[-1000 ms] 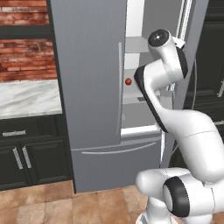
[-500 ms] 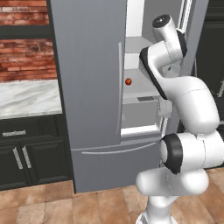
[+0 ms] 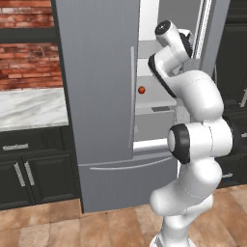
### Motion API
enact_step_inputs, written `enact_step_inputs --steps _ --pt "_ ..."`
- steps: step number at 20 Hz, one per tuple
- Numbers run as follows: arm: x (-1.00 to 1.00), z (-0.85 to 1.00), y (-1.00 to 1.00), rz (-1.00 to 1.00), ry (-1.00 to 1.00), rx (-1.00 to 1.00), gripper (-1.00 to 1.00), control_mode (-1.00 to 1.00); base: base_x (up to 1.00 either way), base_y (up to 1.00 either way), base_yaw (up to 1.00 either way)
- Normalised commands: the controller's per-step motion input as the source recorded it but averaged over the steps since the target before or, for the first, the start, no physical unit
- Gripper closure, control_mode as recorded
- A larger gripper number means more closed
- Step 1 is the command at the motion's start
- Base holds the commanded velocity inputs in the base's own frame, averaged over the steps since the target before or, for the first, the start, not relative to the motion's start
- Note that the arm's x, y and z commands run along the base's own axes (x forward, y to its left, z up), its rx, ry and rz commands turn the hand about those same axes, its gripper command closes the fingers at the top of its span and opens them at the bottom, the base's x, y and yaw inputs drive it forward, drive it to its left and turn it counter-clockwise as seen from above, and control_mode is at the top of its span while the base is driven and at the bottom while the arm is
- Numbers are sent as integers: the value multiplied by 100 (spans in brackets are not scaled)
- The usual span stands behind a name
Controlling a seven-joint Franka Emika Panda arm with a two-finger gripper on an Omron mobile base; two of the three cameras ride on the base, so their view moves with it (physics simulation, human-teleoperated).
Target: Retrieve the orange and apple from the fridge and place them into the bowl on the dining table.
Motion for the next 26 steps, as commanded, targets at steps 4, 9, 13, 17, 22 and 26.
enact_step_inputs --steps 4,9,13,17,22,26 --pt "37 0 -31 0 0 -13 -100 -100 0 0 0" --pt "-5 2 -82 -5 1 -6 -100 -100 0 0 0" --pt "-30 0 -100 -10 4 0 -100 -100 0 0 0" --pt "-87 0 -100 -15 0 0 -100 -100 0 0 0" --pt "-89 0 -83 -13 -8 0 -100 -100 0 0 0" --pt "-25 0 -42 -1 -4 3 -100 -100 0 0 0"
